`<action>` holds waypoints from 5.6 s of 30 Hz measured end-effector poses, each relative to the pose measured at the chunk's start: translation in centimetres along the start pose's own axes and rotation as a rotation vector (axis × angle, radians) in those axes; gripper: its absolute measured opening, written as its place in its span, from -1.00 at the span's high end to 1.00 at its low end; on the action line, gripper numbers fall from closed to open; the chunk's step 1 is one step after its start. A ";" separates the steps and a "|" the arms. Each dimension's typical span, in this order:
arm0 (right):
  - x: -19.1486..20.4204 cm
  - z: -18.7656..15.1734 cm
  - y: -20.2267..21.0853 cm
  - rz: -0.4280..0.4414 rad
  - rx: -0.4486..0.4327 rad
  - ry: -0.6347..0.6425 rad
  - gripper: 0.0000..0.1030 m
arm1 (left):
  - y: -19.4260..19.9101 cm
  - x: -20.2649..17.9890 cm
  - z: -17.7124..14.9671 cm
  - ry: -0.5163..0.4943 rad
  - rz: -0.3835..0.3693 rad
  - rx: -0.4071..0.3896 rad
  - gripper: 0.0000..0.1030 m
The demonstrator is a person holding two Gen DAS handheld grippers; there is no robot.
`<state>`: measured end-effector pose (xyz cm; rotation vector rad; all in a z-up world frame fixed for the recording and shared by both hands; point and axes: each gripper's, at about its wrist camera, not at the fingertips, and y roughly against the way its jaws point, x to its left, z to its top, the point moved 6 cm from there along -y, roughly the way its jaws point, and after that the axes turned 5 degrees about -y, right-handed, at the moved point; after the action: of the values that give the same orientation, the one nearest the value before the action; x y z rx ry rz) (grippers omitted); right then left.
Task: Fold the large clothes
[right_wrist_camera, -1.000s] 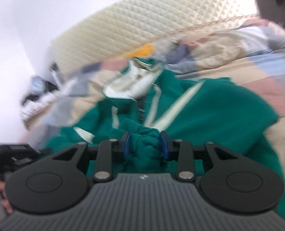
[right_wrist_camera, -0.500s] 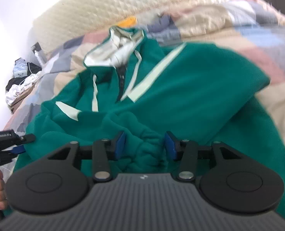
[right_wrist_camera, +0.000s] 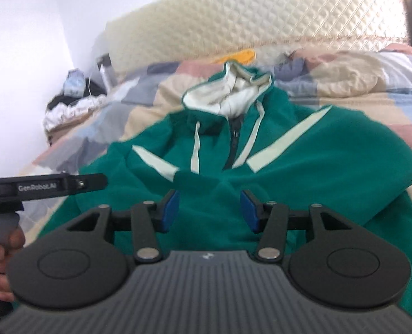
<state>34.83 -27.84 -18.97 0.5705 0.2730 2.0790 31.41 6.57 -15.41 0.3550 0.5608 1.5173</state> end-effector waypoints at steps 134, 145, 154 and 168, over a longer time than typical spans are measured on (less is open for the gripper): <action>-1.0 -0.8 5.4 -0.003 0.088 -0.041 0.36 | 9.2 -5.8 -4.0 -0.133 -0.211 0.048 0.13; -2.8 -0.1 10.5 0.009 0.021 -0.142 0.13 | 16.5 -2.2 -0.8 0.017 -0.327 -0.080 -0.30; -2.9 1.3 10.1 0.057 -0.070 -0.185 0.10 | 13.2 -4.4 1.4 -0.056 -0.266 -0.087 -0.30; -2.1 -1.5 0.5 0.023 0.098 -0.101 0.25 | 1.3 -4.7 -4.8 -0.100 -0.155 0.170 -0.28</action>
<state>34.73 -29.86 -20.66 0.7386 0.3125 2.0595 27.82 1.36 -18.10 0.5039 0.6253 1.2998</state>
